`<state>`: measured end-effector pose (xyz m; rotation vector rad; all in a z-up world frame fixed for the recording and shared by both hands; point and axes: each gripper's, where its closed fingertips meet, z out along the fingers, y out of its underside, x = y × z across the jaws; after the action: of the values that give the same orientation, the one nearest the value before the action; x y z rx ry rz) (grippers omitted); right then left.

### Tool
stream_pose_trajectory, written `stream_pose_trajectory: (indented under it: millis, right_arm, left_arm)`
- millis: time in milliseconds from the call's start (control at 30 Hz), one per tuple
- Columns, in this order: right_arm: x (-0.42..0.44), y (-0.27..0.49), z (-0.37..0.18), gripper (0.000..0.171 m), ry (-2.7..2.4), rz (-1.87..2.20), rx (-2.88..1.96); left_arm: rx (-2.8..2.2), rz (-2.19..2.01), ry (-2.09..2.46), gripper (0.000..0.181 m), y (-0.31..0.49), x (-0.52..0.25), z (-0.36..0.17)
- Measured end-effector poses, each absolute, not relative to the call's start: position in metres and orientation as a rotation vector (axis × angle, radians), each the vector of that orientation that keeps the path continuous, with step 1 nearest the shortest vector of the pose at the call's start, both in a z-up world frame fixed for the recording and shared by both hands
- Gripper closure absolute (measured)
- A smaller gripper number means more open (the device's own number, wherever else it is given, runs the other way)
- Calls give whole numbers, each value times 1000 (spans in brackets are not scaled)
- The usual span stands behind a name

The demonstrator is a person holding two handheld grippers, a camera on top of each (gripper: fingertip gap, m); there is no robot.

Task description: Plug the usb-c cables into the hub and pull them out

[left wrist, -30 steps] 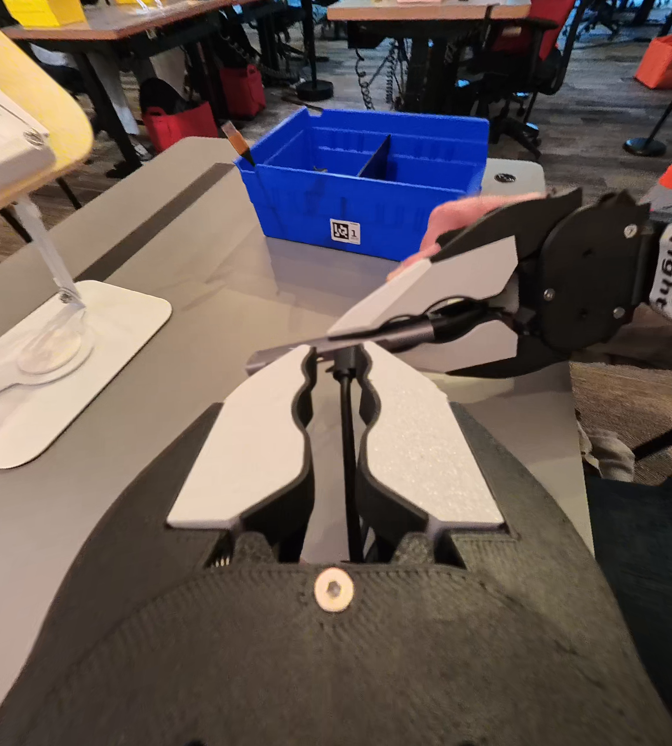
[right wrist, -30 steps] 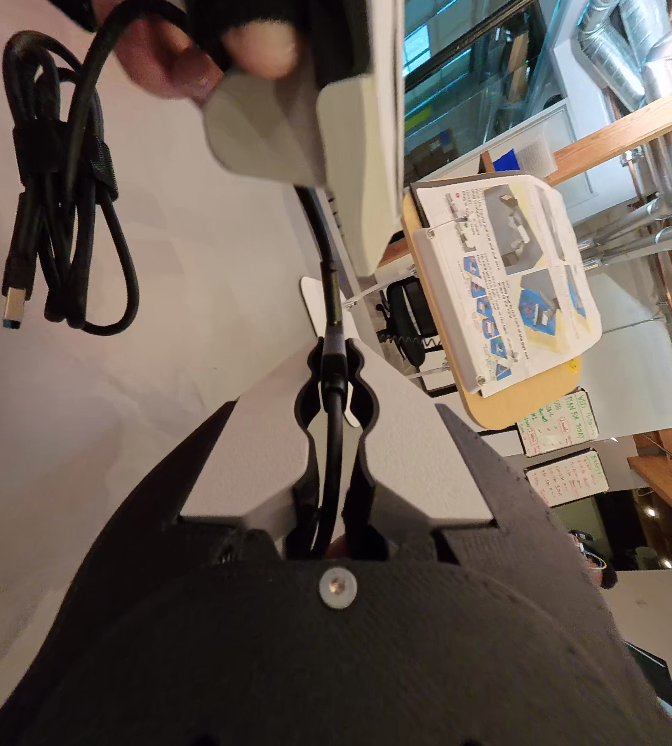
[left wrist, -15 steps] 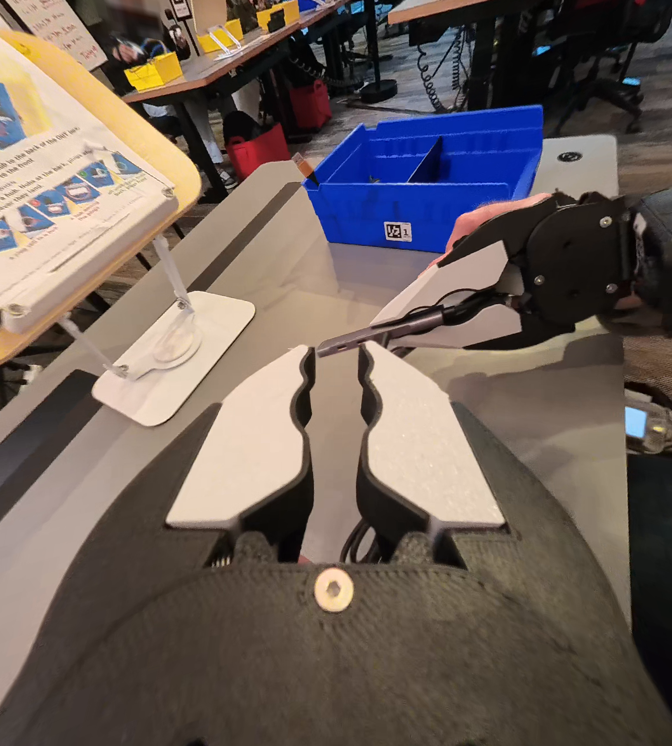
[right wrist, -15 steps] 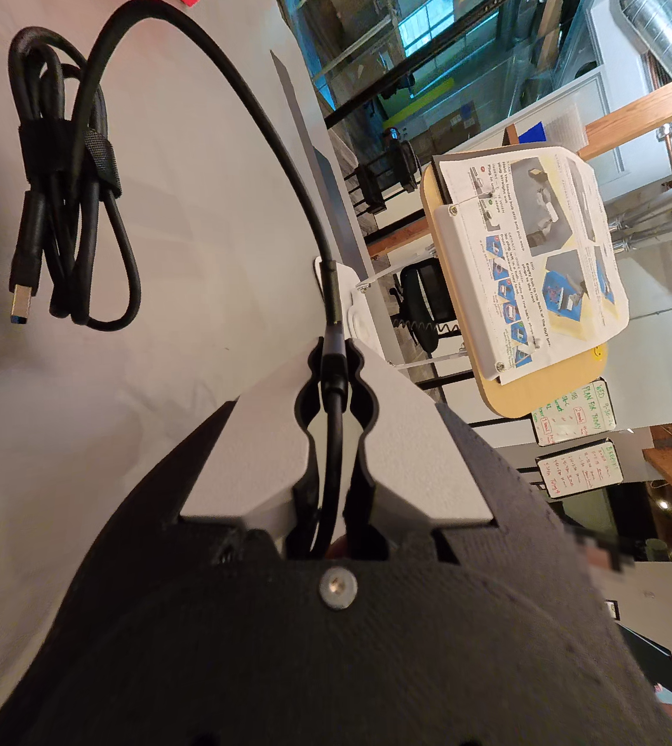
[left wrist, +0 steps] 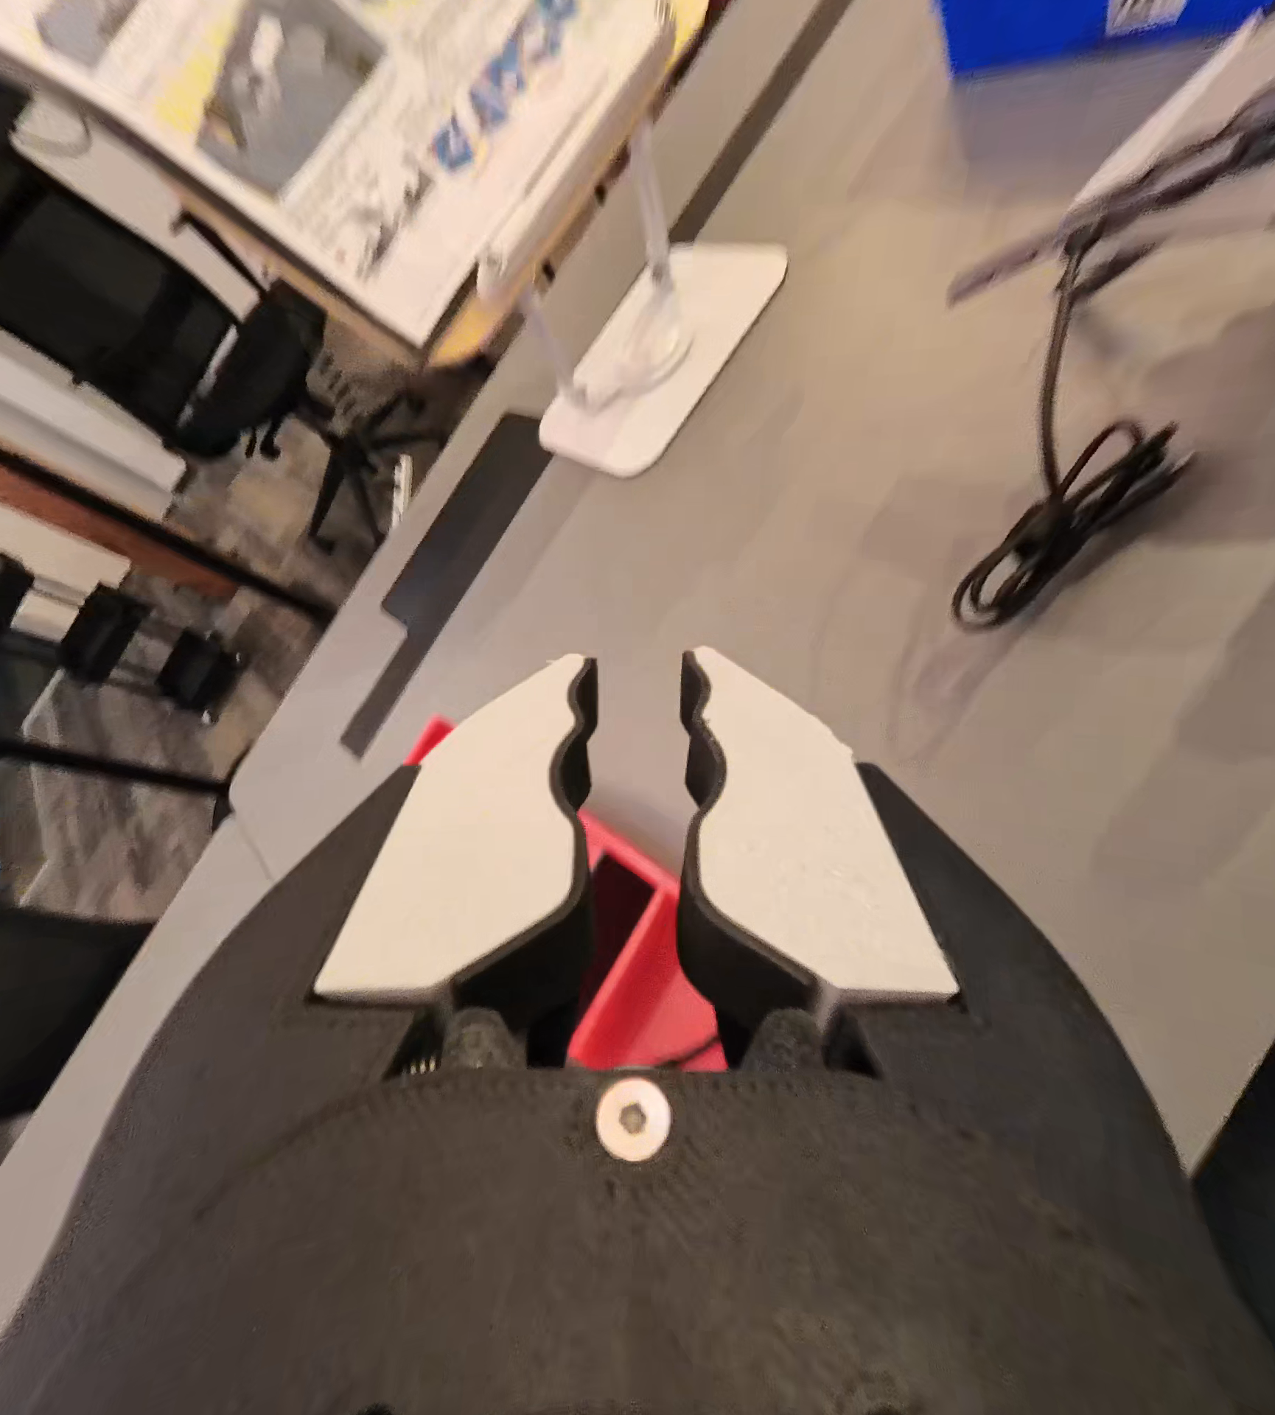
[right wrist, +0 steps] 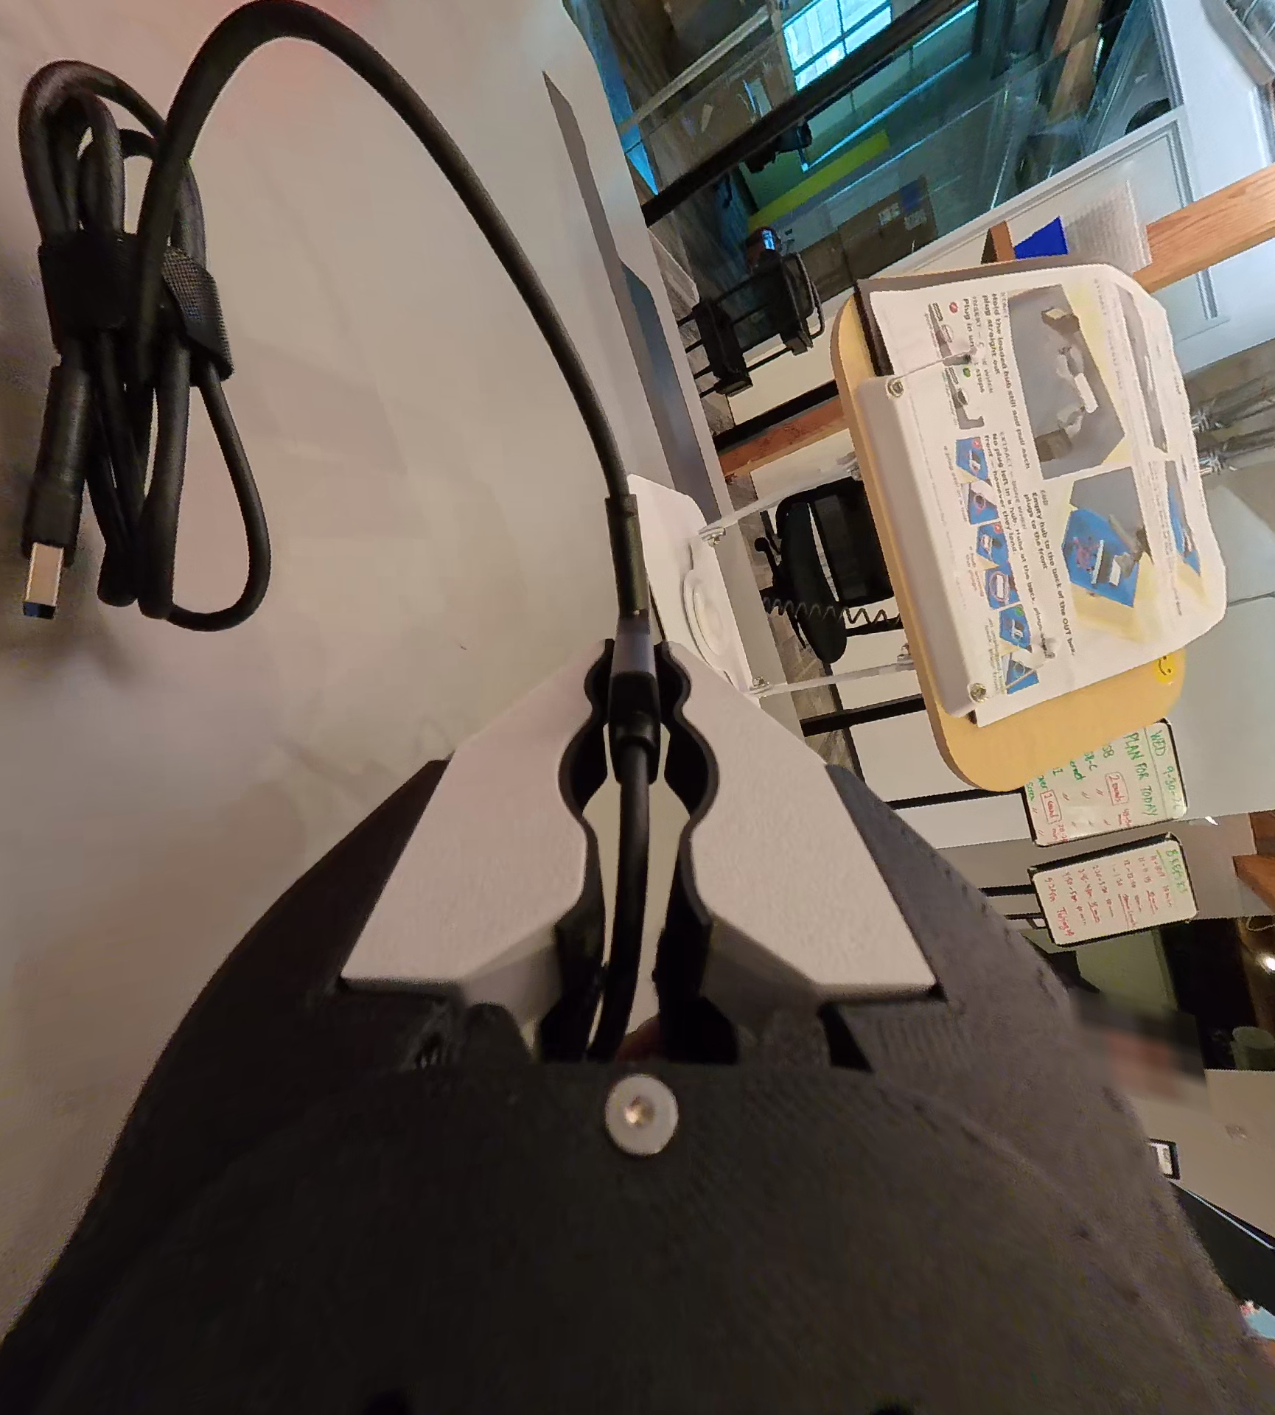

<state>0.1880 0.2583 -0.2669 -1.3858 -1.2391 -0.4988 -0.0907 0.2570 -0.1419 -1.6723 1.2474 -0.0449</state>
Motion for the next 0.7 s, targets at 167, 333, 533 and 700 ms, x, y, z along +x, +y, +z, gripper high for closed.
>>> stream_pose_trajectory:
  millis: [167,333,533,700]
  right_arm:
    - [186,257,-269,165,-1256,-502,-1386]
    - [185,255,-272,165,-1273,-508,-1389]
    - [187,255,-272,165,-1268,-507,-1392]
    - [189,254,-274,165,-1262,-501,-1394]
  left_arm:
    - [-1899,107,1327,158,253,-157,-196]
    - [-2157,200,1283,159,259,-206,-251]
    - [-2481,136,1061,153,267,-237,-304]
    - [-2612,45,941,149,270,-242,-327]
